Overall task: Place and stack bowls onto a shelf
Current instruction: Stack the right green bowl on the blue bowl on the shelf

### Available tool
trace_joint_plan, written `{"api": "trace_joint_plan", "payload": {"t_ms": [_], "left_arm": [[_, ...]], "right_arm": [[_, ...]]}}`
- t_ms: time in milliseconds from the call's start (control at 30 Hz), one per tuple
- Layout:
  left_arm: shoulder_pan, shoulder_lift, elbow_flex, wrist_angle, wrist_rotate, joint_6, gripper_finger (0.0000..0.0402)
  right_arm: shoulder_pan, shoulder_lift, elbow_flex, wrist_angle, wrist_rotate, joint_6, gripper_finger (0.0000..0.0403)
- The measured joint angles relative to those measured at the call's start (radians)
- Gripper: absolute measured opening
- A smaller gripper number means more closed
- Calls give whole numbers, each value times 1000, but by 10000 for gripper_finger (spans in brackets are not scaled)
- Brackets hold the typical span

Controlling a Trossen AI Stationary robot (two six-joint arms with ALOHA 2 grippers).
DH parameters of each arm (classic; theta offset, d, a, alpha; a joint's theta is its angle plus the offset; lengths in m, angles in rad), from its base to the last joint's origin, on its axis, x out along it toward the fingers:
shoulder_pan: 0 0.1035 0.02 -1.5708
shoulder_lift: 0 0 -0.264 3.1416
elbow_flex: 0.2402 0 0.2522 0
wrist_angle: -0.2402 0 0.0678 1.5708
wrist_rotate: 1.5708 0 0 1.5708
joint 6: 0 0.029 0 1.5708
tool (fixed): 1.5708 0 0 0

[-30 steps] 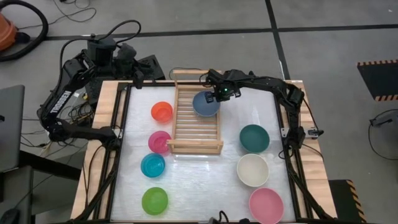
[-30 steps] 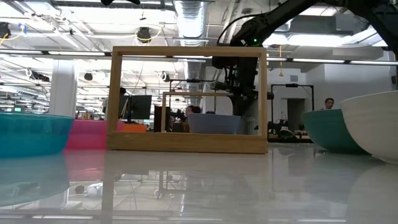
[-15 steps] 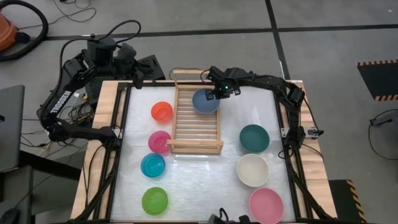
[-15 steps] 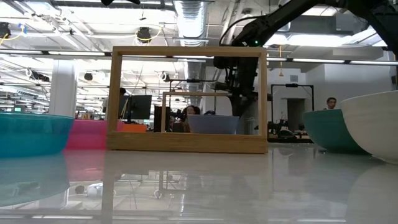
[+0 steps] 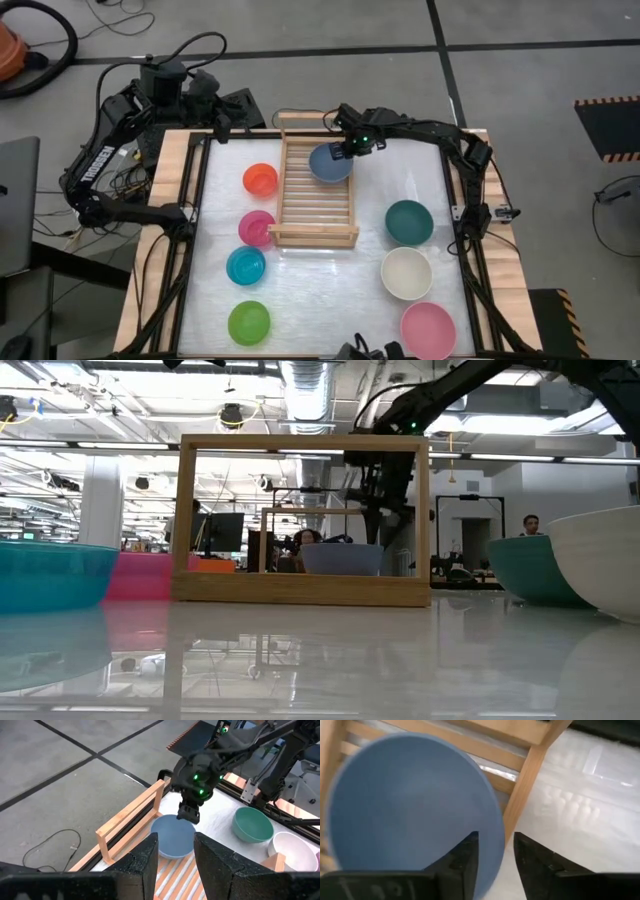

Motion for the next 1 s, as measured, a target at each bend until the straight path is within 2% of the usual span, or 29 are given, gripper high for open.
{"api": "trace_joint_plan", "payload": {"t_ms": [200, 300, 467, 567, 667, 833, 1000], "left_arm": [[0, 0, 0, -1, 51, -3, 110], [0, 0, 0, -3, 68, -3, 110], [0, 0, 0, -3, 73, -3, 110], [0, 0, 0, -3, 73, -3, 110], [0, 0, 0, -2, 73, -1, 110], [0, 0, 0, 16, 66, 1, 110], [0, 0, 0, 46, 66, 0, 110]], "right_arm": [[-7, -124, 0, -95, 0, -79, 166], [14, -208, 1, -225, 16, -128, 166], [113, -297, -22, -500, 185, -133, 165], [173, -381, -134, -526, 185, -53, 165], [229, -491, -314, -512, 163, 54, 165], [296, -671, -588, -389, 121, 222, 167], [293, -781, -706, -350, 108, 258, 175]]}}
